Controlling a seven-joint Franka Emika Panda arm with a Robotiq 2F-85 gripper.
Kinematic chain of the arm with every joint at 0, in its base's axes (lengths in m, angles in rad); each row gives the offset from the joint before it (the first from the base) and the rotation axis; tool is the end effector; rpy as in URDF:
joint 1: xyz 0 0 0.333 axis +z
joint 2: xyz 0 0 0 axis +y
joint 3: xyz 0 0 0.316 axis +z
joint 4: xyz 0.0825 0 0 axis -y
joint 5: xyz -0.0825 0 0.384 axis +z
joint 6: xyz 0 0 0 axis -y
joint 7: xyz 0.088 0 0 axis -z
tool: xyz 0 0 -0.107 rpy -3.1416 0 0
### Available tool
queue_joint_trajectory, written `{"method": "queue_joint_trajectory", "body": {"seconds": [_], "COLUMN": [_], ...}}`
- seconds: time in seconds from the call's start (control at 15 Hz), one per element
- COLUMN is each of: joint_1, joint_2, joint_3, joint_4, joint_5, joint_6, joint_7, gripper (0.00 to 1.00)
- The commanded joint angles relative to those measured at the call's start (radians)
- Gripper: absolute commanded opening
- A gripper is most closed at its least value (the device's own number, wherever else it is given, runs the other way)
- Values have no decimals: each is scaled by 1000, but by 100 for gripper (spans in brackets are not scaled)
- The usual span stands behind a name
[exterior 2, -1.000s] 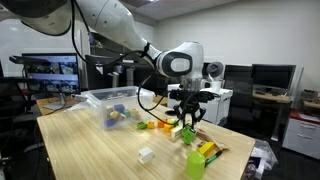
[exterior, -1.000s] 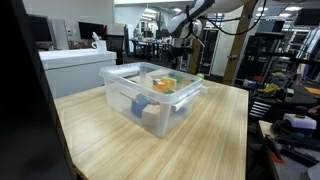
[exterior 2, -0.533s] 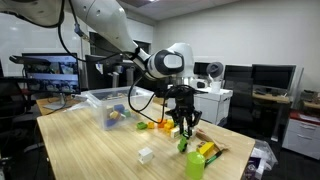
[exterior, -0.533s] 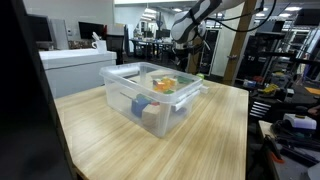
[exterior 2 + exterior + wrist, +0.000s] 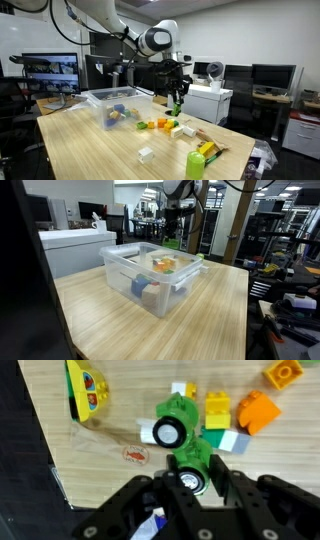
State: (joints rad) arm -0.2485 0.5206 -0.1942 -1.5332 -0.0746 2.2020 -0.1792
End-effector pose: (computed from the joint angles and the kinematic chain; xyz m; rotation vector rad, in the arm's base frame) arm 0.6493 -0.2865 0.3739 2.9267 -0.2809 0.1486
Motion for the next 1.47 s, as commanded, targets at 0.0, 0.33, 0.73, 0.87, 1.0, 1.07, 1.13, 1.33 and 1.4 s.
{"method": "queue_joint_trajectory", "body": {"seconds": [0.0,0.33,0.73,0.87,1.0,1.07,1.13,1.33,1.4], "joint_1": [47,132,191,186,174,156,144,80,52], "joint_2": [-132,-326,-512,-513,-499,-478,-470,-437,-421], "joint_3": [42,138,187,174,153,131,109,39,13], "joint_4": [-98,-276,-512,-532,-511,-487,-478,-475,-473], "joint_5": [-2,25,109,150,213,234,260,269,266], "joint_6": [5,33,2,19,24,56,87,199,231], "joint_7": [34,-8,-47,-48,-50,-41,-42,-33,-24], "gripper": [11,11,62,78,98,100,100,100,100]}}
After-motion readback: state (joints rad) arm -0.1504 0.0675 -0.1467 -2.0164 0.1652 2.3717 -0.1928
